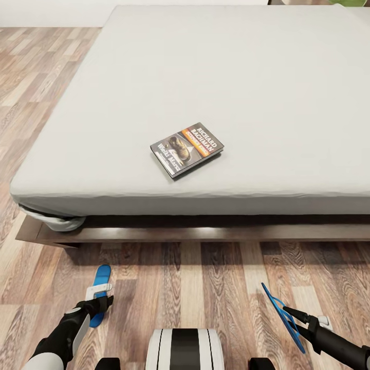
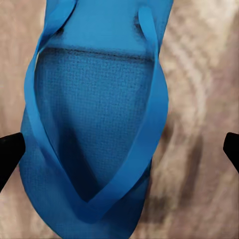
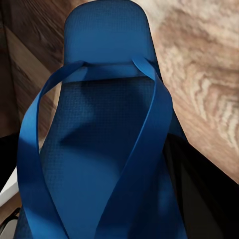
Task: In the bedroom, move the book from the bed onto either nightstand, and place the two sandals side by side next to the bed.
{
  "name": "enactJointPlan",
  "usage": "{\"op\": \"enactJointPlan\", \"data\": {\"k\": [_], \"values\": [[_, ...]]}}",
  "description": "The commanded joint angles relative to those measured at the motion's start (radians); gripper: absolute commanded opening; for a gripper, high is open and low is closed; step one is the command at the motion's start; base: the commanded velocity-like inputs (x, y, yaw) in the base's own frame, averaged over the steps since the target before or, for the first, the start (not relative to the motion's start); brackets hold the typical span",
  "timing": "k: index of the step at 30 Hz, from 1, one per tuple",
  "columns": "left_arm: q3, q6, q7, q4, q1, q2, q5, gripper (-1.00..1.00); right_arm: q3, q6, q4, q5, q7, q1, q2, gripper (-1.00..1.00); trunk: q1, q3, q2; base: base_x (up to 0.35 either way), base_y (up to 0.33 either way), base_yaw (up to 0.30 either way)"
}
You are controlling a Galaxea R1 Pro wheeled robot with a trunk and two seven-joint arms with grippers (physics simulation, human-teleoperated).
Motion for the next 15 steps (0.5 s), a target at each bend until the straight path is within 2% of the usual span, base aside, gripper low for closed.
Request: {"op": "enactJointPlan", "data": {"k": [1, 15], "values": [[0.006, 0.005, -0.006, -0.002, 0.0, -0.001, -0.01, 1.0, -0.001, 0.006, 0.0, -0.003, 0.0, 0.0, 0.0, -1.0, 0.0, -0.001, 0.0, 0.0, 0.0, 0.0], [0.006, 0.006, -0.004, -0.003, 0.0, -0.001, -0.01, 1.0, -0.001, 0.006, 0.0, -0.003, 0.0, 0.0, 0.0, -1.0, 0.0, -0.001, 0.0, 0.0, 0.0, 0.0]]}}
